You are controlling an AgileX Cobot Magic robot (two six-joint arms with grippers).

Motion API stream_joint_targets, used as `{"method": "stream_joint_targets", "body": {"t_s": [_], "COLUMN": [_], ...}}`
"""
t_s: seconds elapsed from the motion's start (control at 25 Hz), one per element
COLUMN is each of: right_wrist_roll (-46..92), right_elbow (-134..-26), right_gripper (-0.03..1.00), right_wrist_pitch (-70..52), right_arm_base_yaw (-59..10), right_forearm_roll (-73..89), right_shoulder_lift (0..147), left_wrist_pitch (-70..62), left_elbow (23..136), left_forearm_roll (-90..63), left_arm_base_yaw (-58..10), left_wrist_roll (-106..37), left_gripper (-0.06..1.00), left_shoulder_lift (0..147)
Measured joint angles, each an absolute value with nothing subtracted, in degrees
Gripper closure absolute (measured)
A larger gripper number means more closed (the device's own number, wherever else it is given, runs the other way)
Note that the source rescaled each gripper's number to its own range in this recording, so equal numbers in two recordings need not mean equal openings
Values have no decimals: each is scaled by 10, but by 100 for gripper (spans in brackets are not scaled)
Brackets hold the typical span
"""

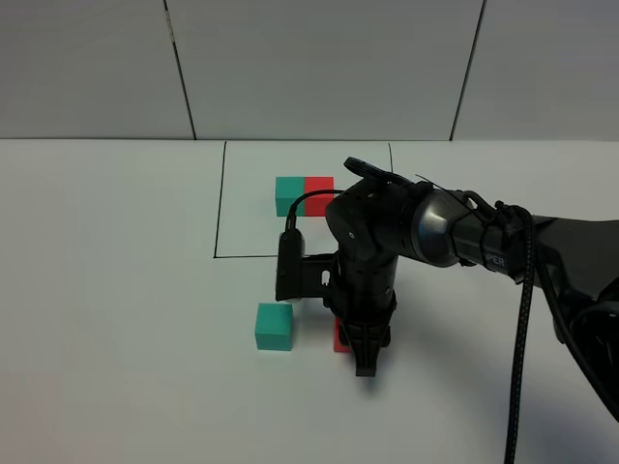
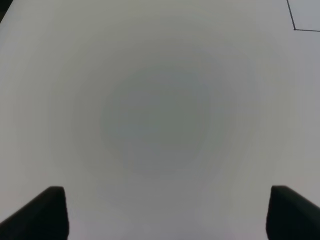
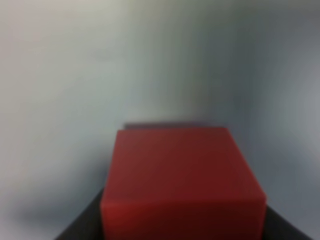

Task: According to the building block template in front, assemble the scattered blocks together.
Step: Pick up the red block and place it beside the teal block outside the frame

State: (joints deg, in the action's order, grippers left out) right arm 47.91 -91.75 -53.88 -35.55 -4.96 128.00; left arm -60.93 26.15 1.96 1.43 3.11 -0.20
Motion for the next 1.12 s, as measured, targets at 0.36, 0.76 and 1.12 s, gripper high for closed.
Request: {"method": "stream_joint_targets", "body": {"t_s": [0.36,0.76,1.12], "right_wrist_roll": [480,479,479], "right_elbow": [-920,-922,-931], "right_gripper": [55,55,55], "right_wrist_pitch": [-535,-515,-493], "right_arm_base_yaw": [-356,-356,-361], "right_forearm_roll": [-31,0,16], "right_shoulder_lift": [1292,1294,1299], "left_wrist_pitch": [-609,-609,-609], "left_elbow": [262,262,262], "left_forearm_roll": [20,20,20], "left_arm_base_yaw": [14,14,14], "left_wrist_roll": [31,31,31], "left_gripper": [2,3,3], "left_shoulder_lift": [-2,-2,-2]}}
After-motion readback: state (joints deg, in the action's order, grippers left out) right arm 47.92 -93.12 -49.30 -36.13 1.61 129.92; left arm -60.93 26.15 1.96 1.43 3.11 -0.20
